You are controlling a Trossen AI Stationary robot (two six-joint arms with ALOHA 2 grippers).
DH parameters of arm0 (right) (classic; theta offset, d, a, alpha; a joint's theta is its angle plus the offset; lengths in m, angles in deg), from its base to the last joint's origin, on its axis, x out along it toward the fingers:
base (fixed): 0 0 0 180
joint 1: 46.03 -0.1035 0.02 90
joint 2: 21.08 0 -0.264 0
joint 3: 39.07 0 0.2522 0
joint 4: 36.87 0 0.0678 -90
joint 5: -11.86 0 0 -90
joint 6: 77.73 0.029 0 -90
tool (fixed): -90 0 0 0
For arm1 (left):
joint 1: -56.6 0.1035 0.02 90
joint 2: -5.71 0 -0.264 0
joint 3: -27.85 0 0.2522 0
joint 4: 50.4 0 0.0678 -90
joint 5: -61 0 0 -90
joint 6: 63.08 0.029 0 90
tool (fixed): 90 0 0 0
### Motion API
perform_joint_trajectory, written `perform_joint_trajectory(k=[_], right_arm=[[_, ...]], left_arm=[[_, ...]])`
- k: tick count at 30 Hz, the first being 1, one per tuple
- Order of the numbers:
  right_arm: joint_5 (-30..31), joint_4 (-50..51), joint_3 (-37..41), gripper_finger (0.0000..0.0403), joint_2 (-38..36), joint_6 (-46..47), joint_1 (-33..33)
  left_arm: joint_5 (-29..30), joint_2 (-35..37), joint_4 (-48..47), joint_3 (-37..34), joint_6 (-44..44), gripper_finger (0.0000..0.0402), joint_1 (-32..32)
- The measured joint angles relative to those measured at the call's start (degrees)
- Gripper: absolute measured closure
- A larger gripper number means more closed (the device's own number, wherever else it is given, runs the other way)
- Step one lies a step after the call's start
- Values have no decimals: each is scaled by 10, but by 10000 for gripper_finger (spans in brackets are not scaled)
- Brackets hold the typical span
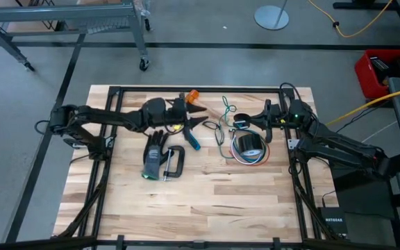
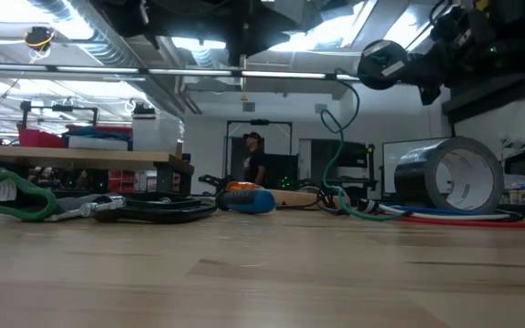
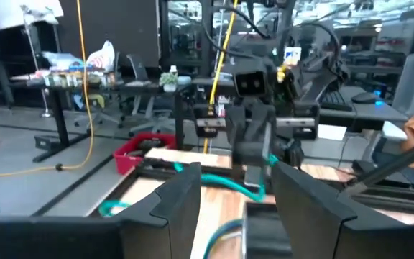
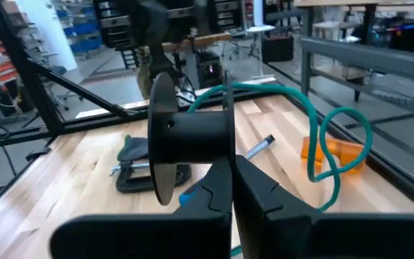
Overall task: Coil cords
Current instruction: Coil the green wire onto the spool
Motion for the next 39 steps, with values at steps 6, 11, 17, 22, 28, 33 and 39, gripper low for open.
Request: perform_joint_trajectory(k=[6,11,17,22,28,33,39], right_arm=[[-26,-54,1,402,24,0,0],[-39,-74,1,402,66,0,0],[-54,-91,1,395,124,0,0],[-53,-133,1,381,160,0,0],[-53,-157,1,394,167,-37,0],[-53,-158,1,396,167,-78,0],[-21,-159,1,395,167,-91,0]], left_arm=[[-50,-50,-2,34,0,238,22],[-63,-110,-2,73,4,238,24],[-63,-126,-1,86,15,238,24],[-63,-125,-2,86,16,238,24],[-51,-125,-37,86,11,238,24],[-30,-125,-78,86,-8,238,24],[-30,-125,-113,86,-56,238,21]])
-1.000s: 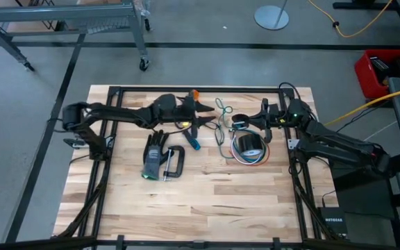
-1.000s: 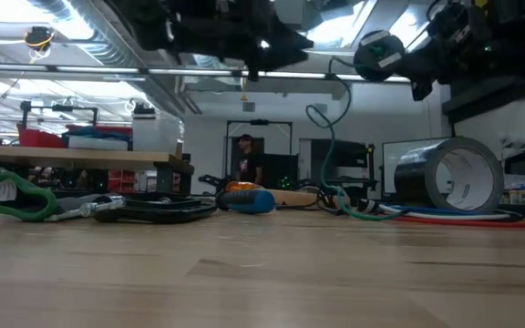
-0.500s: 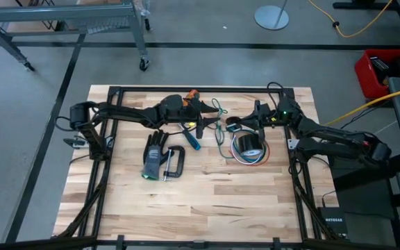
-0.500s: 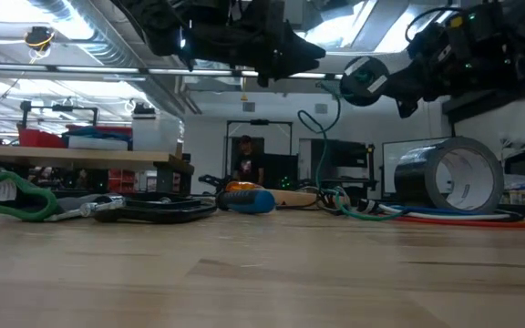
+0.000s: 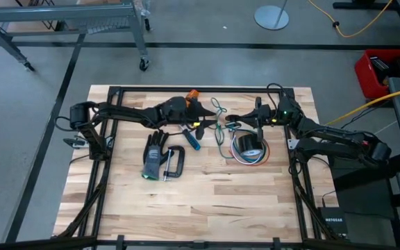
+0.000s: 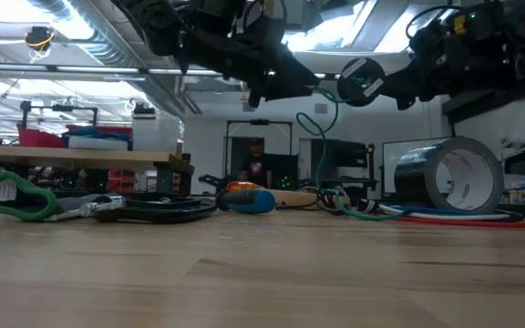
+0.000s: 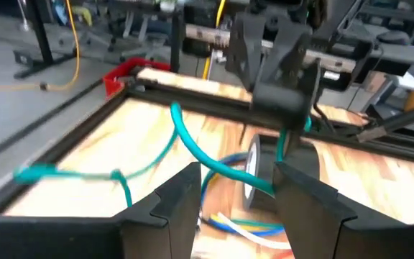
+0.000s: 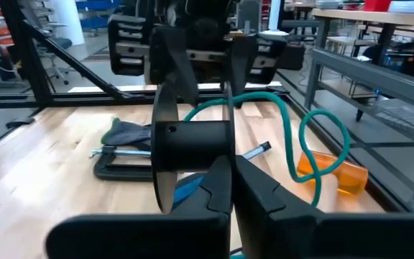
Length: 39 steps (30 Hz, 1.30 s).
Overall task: Coil cords
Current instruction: Coil the green wire onto the spool
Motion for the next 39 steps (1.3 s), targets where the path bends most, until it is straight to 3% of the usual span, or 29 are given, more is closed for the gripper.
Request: perform_joint_trajectory(k=[23,28,33,39], right_arm=[[-16,-5,-15,399,-12,2,0],[-10,-3,-19,399,-15,0,0],[-12,6,-19,399,-15,2,0],[-25,2,-19,399,-15,4,0]], left_arm=[[9,3,26,0,-3,238,23],[5,3,57,0,41,238,33],[-68,4,109,0,43,238,36],[-80,4,117,0,47,238,30]])
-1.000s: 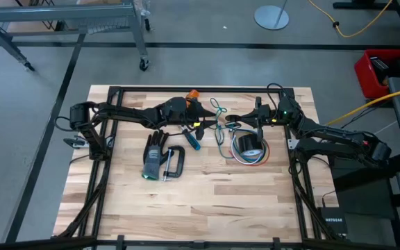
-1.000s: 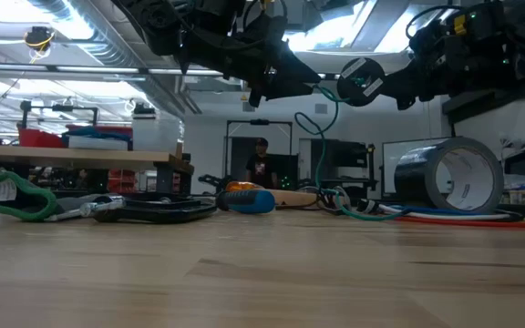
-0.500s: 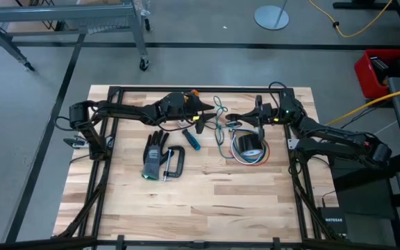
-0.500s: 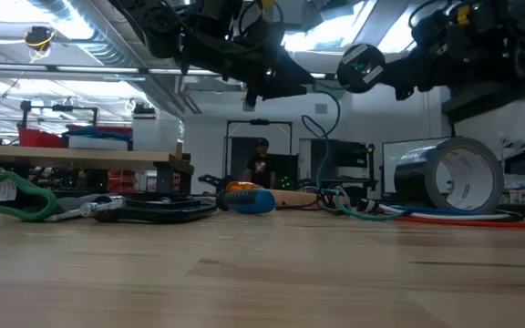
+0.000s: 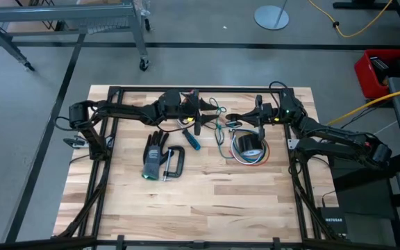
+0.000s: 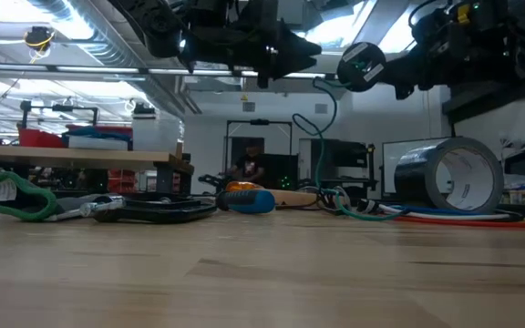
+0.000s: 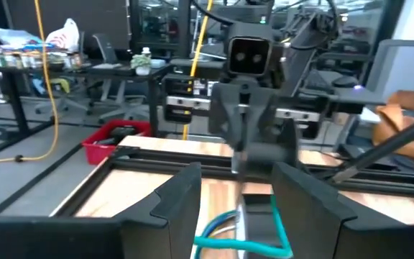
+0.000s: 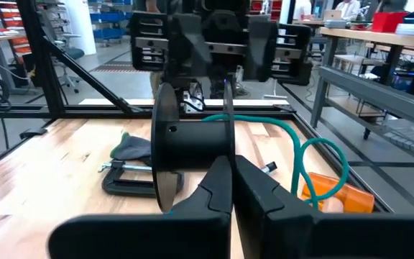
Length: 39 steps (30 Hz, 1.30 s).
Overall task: Coil cords
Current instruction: Coil the green wire onto the spool
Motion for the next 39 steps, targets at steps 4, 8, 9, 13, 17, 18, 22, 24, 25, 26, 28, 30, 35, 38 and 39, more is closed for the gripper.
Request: perform_joint_trajectory(k=[4,8,9,13,17,18,22,24,25,26,28,30,35,38,39], right_arm=[[-23,0,0,399,0,0,0],[-33,-3,0,399,0,0,0],[-35,-5,0,399,0,0,0],[-50,-8,0,399,0,0,0],[-53,-9,0,398,0,0,0],[-53,-9,0,397,-2,0,0],[-93,-11,0,397,-16,20,0],[-122,-7,0,398,-25,34,0],[-133,-7,0,398,-30,42,0],[-141,-7,0,398,-35,48,0],[-148,-6,0,397,-44,60,0],[-153,-7,0,396,-51,72,0],[-153,-6,0,395,-61,78,0],[-146,-6,0,395,-61,78,0],[-146,-6,0,395,-61,78,0]], left_arm=[[2,0,-1,0,33,238,-9],[0,0,-2,0,75,238,-15],[-1,0,-2,0,85,238,-15],[2,0,-2,0,98,238,-13],[2,0,-16,0,105,238,-17],[2,0,-26,0,113,238,-18],[2,0,-62,0,163,238,-27],[2,0,-77,0,188,238,-30],[2,0,-84,0,195,238,-31],[3,0,-86,0,202,238,-32],[6,0,-89,0,212,238,-33],[6,0,-92,0,217,238,-34],[8,0,-93,0,217,238,-49],[8,0,-95,0,224,238,-61],[8,0,-95,0,229,238,-64]])
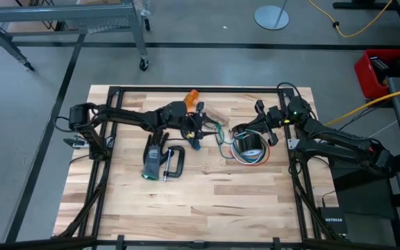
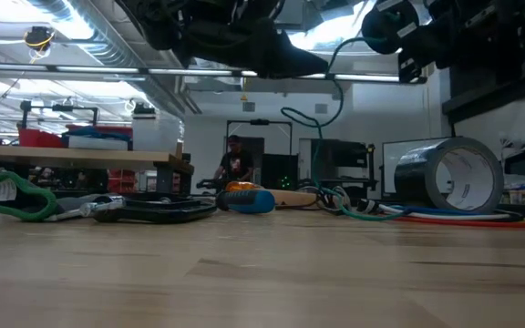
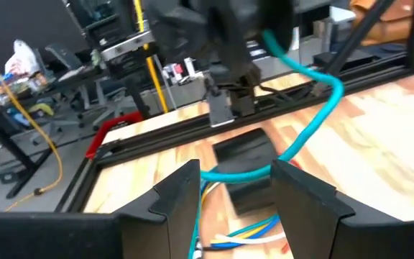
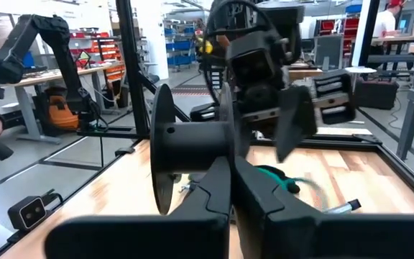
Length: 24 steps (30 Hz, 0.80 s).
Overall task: Coil cords
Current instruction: Coil the green wire onto the spool
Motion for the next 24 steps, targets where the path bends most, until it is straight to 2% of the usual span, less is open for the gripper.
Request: perform_joint_trajectory(k=[13,24], right_arm=[[3,-9,0,394,0,2,0],[3,-114,0,394,1,56,0]], left_arm=[[0,0,0,0,10,238,-21],[-2,0,1,0,26,238,-36]])
